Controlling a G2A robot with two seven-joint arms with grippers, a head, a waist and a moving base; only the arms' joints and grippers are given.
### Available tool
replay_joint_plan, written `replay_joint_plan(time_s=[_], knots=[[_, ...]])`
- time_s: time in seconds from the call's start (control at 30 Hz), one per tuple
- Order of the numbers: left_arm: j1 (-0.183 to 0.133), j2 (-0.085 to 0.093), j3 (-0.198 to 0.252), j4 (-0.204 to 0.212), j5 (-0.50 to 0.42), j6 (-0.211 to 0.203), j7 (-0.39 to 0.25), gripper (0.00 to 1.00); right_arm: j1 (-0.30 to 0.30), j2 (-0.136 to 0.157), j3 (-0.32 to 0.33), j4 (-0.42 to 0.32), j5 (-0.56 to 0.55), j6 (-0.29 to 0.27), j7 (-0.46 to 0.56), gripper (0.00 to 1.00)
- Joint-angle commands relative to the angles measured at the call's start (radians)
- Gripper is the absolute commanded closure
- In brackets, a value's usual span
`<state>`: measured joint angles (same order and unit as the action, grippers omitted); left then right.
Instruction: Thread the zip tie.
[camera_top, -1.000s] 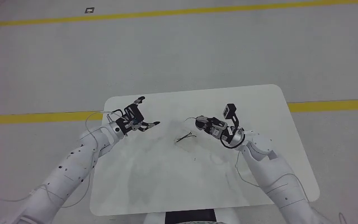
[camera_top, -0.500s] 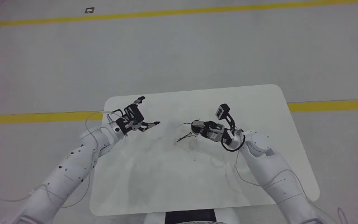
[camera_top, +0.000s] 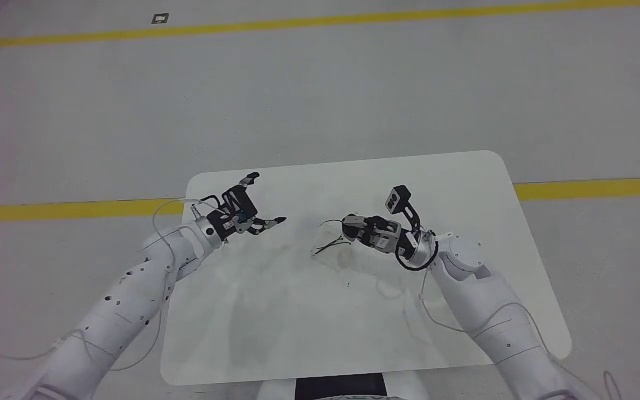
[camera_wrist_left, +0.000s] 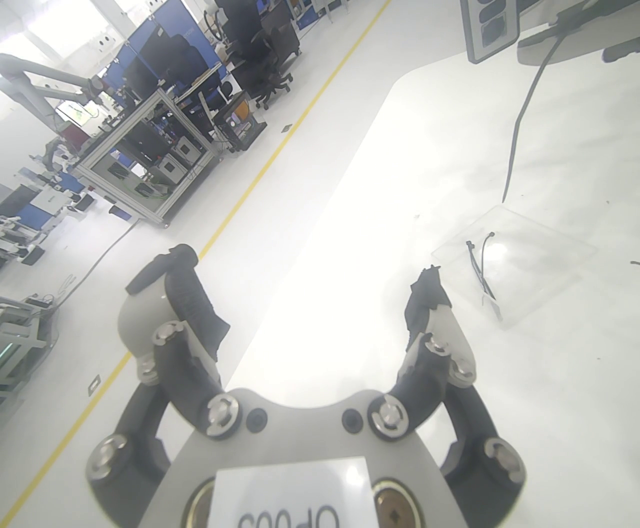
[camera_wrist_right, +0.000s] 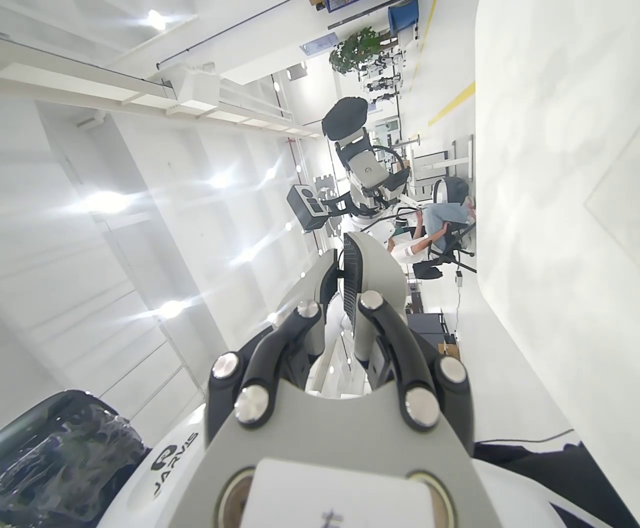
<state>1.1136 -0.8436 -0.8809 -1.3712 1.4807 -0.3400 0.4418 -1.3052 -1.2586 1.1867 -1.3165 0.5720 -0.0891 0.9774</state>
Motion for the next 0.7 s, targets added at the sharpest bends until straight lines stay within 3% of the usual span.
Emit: replay_joint_plan(time_s=[0.0, 0.53, 0.67], knots=[[0.0, 0.0, 0.0, 0.0, 0.0, 0.0, 0.0, 0.0, 0.0, 0.0, 0.0, 0.0, 0.0, 0.0, 0.0, 1.0], [0.0, 0.0, 0.0, 0.0, 0.0, 0.0, 0.0, 0.0, 0.0, 0.0, 0.0, 0.0, 0.0, 0.0, 0.0, 1.0], [0.0, 0.0, 0.0, 0.0, 0.0, 0.0, 0.0, 0.0, -0.007, -0.003, -0.017, -0.018, 0.05, 0.005, 0.038, 1.0]])
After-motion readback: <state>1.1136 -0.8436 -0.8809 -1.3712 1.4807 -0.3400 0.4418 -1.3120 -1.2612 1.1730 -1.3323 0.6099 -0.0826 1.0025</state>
